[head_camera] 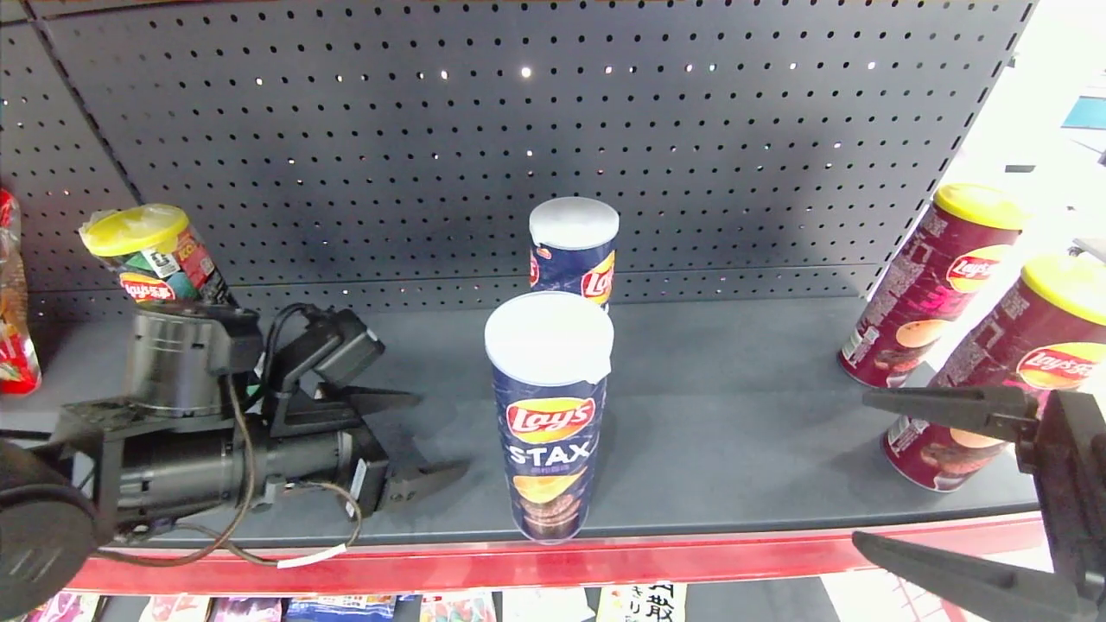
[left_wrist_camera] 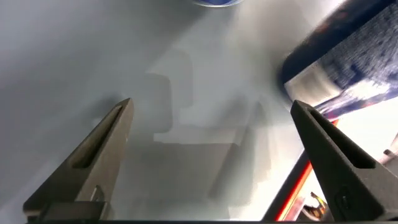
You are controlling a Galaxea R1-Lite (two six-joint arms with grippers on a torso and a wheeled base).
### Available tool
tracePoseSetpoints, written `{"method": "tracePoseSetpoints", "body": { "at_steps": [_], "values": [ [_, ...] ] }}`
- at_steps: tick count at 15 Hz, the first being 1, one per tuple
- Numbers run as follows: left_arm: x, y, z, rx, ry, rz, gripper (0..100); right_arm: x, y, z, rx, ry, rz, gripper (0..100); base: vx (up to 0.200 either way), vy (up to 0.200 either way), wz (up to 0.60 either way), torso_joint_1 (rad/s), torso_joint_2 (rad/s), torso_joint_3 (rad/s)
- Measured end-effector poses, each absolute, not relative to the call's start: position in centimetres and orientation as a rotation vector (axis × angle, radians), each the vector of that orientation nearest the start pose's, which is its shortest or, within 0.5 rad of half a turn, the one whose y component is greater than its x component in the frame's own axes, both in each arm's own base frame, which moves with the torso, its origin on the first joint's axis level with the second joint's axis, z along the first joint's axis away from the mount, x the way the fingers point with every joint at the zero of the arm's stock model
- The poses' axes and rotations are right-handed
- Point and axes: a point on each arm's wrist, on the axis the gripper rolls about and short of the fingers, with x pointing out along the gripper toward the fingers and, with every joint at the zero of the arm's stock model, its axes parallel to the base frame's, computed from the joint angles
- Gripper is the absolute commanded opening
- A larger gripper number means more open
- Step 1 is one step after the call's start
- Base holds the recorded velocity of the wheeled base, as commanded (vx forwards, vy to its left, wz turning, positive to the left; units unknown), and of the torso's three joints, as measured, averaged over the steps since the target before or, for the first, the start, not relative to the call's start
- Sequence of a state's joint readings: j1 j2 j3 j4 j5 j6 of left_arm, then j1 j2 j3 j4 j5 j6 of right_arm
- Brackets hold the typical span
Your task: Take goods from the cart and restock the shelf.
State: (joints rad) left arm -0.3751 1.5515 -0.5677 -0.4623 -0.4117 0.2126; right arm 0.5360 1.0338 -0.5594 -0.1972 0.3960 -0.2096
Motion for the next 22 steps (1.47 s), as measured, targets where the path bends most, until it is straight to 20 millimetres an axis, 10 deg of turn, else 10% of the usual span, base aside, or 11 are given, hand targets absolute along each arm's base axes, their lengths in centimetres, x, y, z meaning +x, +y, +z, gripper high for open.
{"method": "tracePoseSetpoints", "body": {
  "at_steps": [7, 13, 22],
  "values": [
    [13.1, -3.9, 15.5, 0.2, 0.418, -0.518, 100, 6.4, 4.5, 18.6, -0.221, 0.149, 0.864, 100, 0.0, 0.0, 0.0, 0.0, 0.0, 0.0],
    [5.0, -0.8, 16.2, 0.299, 0.44, -0.088, 100, 2.5, 1.1, 16.1, -0.17, 0.138, 0.43, 100, 0.0, 0.0, 0.0, 0.0, 0.0, 0.0],
    [3.3, -0.4, 18.0, 0.212, 0.218, -0.069, 100, 0.7, 0.0, 14.2, -0.118, 0.2, 0.037, 100, 0.0, 0.0, 0.0, 0.0, 0.0, 0.0]
  ]
}}
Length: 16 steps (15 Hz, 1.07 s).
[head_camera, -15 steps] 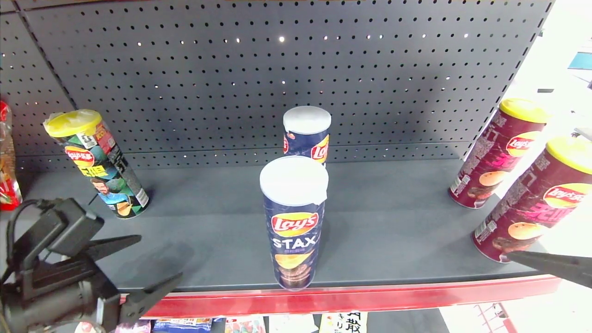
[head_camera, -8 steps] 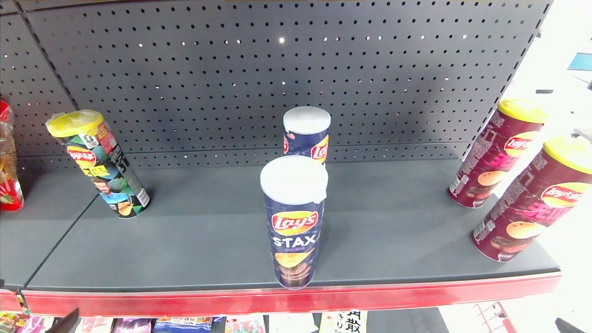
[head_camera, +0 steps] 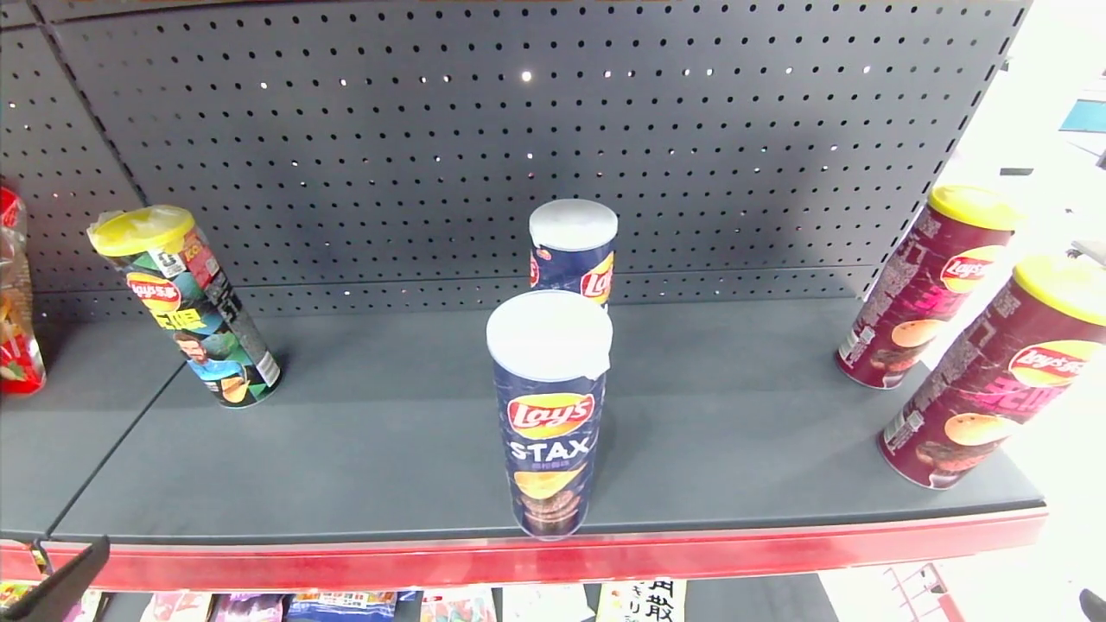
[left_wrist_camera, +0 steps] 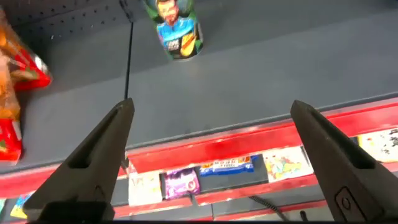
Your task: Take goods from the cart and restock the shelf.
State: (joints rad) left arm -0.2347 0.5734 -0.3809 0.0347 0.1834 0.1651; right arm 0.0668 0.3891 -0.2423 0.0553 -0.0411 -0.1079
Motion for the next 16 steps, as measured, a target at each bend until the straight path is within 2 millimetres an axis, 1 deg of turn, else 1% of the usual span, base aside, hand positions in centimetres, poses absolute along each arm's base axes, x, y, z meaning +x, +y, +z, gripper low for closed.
{"method": "tracePoseSetpoints", "body": {
  "at_steps": [3, 8, 16],
  "values": [
    [3.6, -0.4, 18.0, 0.234, 0.224, -0.067, 100, 0.7, -0.1, 14.6, -0.115, 0.188, 0.026, 100, 0.0, 0.0, 0.0, 0.0, 0.0, 0.0],
    [3.9, -0.3, 18.1, 0.317, 0.226, -0.027, 100, 1.2, 0.0, 14.8, -0.117, 0.212, 0.028, 100, 0.0, 0.0, 0.0, 0.0, 0.0, 0.0],
    [3.7, -0.2, 18.5, 0.348, 0.204, -0.009, 100, 1.8, 0.0, 15.7, -0.152, 0.226, 0.031, 100, -0.2, 0.0, 0.0, 0.004, 0.0, 0.002]
  ]
}}
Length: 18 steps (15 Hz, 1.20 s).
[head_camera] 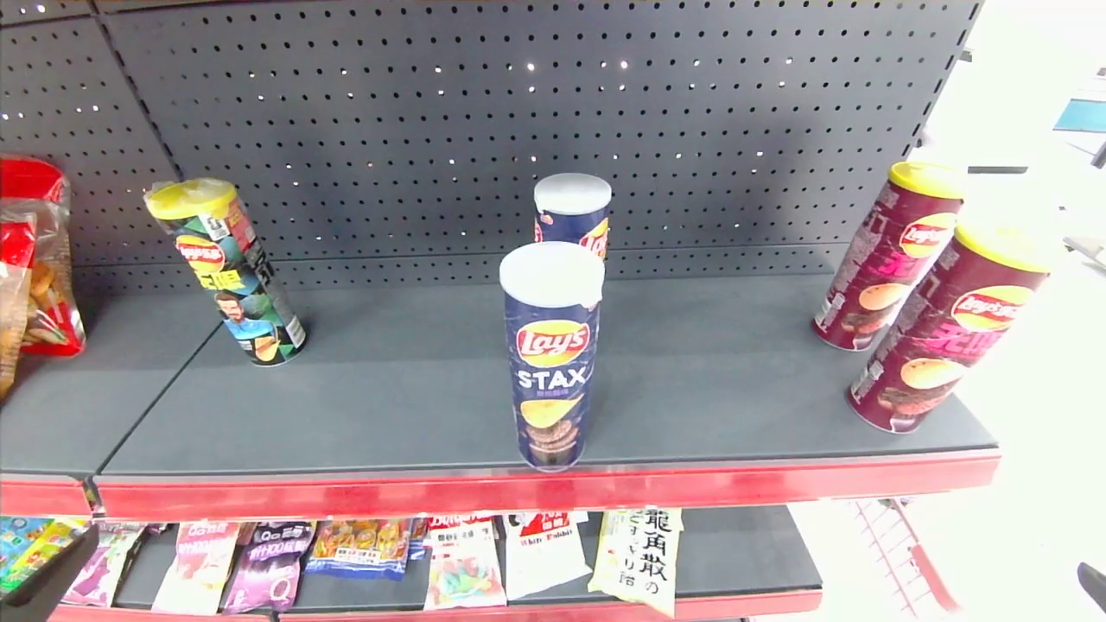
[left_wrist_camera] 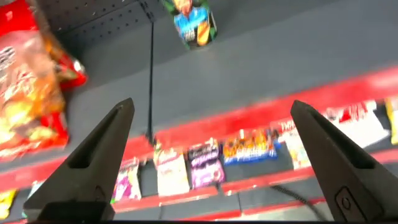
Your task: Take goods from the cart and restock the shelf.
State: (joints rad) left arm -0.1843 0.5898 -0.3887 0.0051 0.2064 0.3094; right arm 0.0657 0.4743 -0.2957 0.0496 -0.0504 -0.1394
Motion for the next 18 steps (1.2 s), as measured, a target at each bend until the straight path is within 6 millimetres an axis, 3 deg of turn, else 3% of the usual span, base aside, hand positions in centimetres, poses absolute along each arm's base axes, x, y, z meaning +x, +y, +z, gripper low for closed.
{"method": "tracePoseSetpoints", "body": {
  "at_steps": [3, 7, 18],
  "values": [
    [3.62, -0.19, 18.74, 0.348, 0.193, 0.0, 100, 1.9, 0.01, 15.82, -0.165, 0.227, 0.032, 100, -0.2, 0.0, 0.0, 0.002, 0.01, 0.005],
    [3.51, -0.14, 19.08, 0.398, 0.166, 0.012, 100, 1.9, 0.02, 16.13, -0.186, 0.218, 0.036, 100, 0.0, 0.0, 0.0, 0.0, 0.0, 0.0],
    [3.5, -0.14, 19.51, 0.412, 0.149, 0.012, 100, 1.95, 0.04, 16.15, -0.207, 0.219, 0.047, 100, 0.0, -0.2, 0.0, 0.006, 0.0, 0.001]
  ]
}}
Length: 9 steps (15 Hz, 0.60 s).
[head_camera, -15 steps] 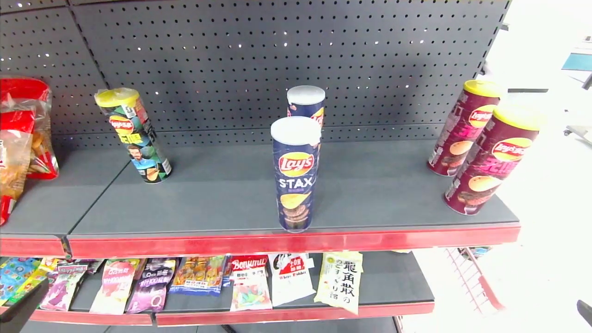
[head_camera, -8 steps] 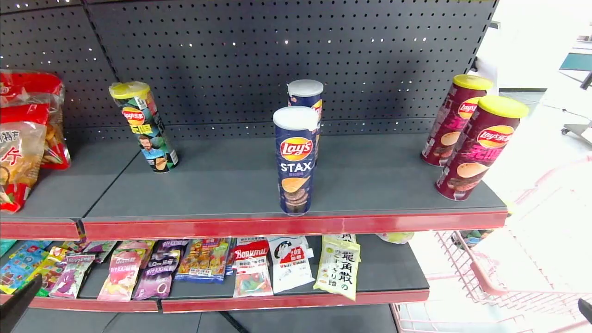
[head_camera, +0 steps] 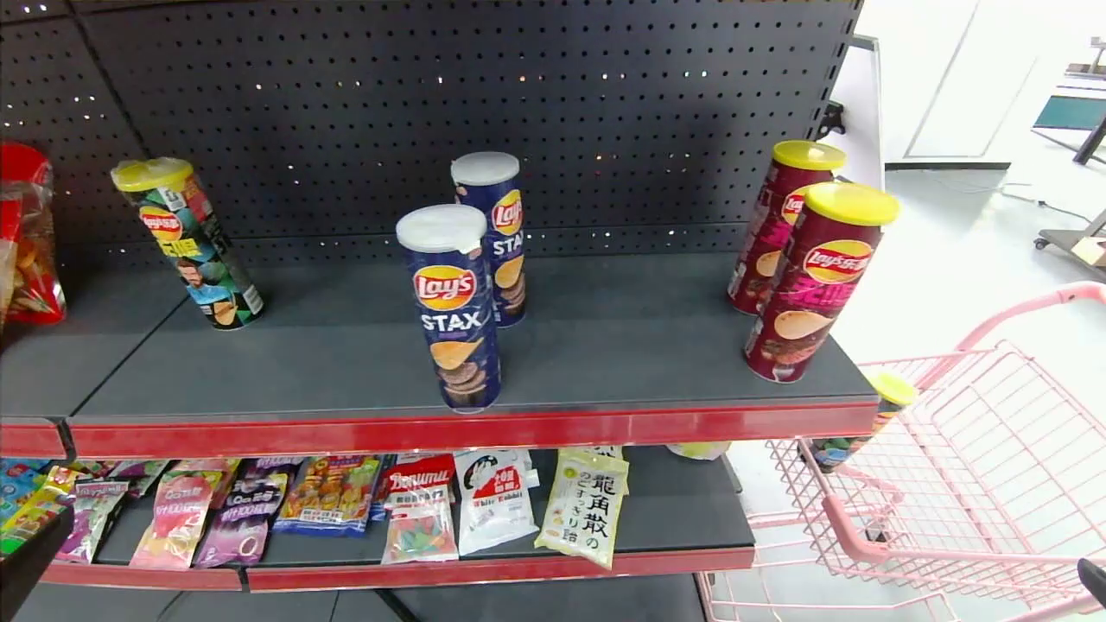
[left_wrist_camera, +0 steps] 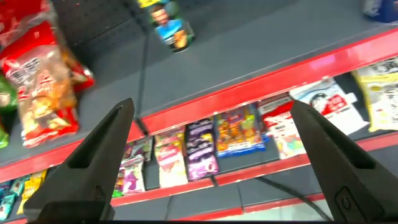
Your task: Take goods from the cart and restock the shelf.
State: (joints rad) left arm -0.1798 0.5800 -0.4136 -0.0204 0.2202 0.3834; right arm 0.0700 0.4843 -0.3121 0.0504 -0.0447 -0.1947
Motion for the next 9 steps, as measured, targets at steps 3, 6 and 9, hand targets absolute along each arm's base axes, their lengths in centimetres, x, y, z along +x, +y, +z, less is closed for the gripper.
{"method": "tracePoseSetpoints", "body": {
  "at_steps": [3, 6, 9],
  "values": [
    [3.52, -0.14, 19.51, 0.412, 0.15, 0.013, 100, 2.02, 0.04, 16.18, -0.207, 0.222, 0.049, 100, 0.0, -0.2, 0.0, -0.001, 0.0, 0.002],
    [3.58, -0.15, 19.51, 0.415, 0.153, 0.012, 100, 2.2, 0.06, 16.33, -0.207, 0.226, 0.049, 100, 0.0, -0.067, 0.0, 0.004, 0.0, 0.001],
    [3.66, -0.17, 19.5, 0.425, 0.157, 0.01, 100, 2.5, 0.08, 16.67, -0.206, 0.232, 0.05, 100, 0.0, 0.0, 0.0, 0.0, 0.0, 0.0]
  ]
}}
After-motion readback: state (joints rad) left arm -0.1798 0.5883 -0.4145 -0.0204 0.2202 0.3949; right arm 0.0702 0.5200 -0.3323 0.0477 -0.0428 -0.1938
